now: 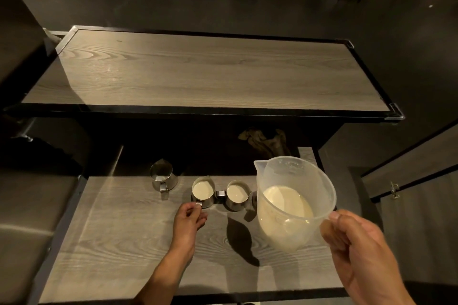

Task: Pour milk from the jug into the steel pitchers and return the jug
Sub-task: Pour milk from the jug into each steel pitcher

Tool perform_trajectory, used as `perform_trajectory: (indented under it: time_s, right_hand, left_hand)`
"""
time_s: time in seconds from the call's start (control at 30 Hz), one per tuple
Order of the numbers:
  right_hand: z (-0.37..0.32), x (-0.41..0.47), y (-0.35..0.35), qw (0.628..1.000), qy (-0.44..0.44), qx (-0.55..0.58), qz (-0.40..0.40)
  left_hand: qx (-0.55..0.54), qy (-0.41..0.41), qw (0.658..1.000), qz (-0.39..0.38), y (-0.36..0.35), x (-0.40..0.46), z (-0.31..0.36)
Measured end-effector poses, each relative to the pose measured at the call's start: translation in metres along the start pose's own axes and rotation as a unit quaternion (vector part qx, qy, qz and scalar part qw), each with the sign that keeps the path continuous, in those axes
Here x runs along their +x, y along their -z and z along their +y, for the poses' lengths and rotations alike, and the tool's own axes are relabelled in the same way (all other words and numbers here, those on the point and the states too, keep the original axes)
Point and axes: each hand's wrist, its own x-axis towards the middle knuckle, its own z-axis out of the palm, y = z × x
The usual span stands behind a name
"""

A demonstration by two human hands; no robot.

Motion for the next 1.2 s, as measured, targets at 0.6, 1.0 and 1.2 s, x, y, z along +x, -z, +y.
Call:
perform_trajectory:
  time_s: [0.6,1.0,1.2]
  right_hand:
    - [0.000,0.007,-0.009,1.000,-0.013,0.013,0.001]
    - [0.005,0.012,-0.007,0.999,-0.043,0.007,-0.014]
    - [0.004,0.012,-0.004,0.997,-0.073,-0.006,-0.031]
  left_hand:
    - [0.045,-0.092,0.973,0.205,0.030,0.044,0.039]
    - [0.045,-0.057,0.978,0.196,0.044,0.040,0.033]
    - [0.104,-0.072,0.979,0.158,0.055,-0.022,0.038]
